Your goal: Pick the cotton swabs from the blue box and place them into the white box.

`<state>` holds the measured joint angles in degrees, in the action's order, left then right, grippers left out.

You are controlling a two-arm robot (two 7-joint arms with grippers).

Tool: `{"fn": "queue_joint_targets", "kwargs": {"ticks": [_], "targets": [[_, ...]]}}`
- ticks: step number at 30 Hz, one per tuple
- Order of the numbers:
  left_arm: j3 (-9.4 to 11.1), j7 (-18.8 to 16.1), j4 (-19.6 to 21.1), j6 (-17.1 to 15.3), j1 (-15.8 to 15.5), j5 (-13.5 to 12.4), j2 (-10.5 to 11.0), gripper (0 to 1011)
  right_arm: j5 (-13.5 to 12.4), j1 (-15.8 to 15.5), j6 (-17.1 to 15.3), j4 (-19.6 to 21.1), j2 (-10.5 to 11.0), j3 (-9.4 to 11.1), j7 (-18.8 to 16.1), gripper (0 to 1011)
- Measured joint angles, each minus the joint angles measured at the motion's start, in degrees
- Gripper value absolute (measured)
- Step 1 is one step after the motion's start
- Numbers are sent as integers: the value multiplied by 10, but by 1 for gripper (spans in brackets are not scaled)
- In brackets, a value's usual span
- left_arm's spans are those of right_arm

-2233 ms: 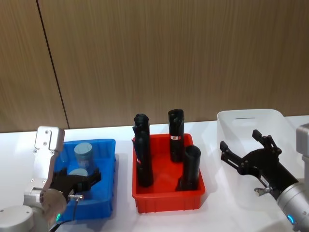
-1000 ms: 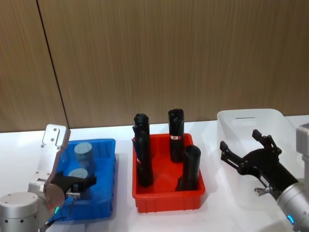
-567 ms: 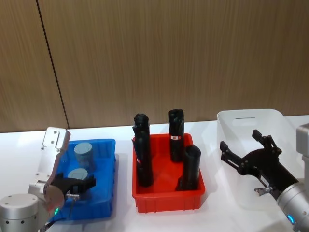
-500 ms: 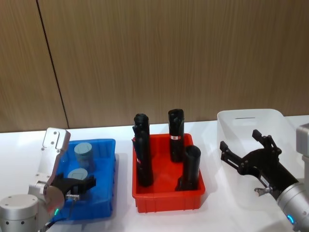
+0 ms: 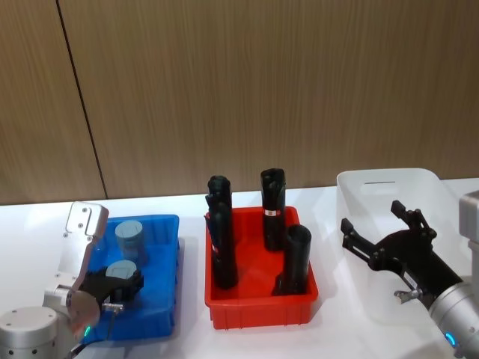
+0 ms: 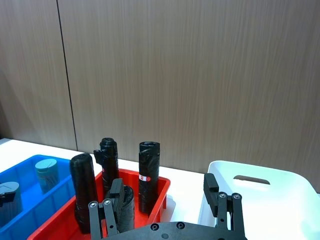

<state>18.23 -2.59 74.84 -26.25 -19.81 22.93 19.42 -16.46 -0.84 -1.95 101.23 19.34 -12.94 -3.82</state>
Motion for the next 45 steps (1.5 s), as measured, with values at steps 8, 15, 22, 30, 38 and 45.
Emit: {"fn": "queue_joint_targets", "kwargs": {"ticks": [8,15,22,30,38,45], "targets": [[-2,2,-1,30,8,0,1,664,0,0,0,0,0,0,0,1002],[-4,0,12,70,18,1,5,664,0,0,0,0,0,0,0,1002],[-8,3,36,109,31,1,11,664,0,0,0,0,0,0,0,1002],[-13,39,74,143,44,1,23,664,0,0,0,0,0,0,0,1002],[-18,88,107,147,48,4,34,664,0,0,0,0,0,0,0,1002],[-21,139,130,138,47,11,43,664,0,0,0,0,0,0,0,1002]]}}
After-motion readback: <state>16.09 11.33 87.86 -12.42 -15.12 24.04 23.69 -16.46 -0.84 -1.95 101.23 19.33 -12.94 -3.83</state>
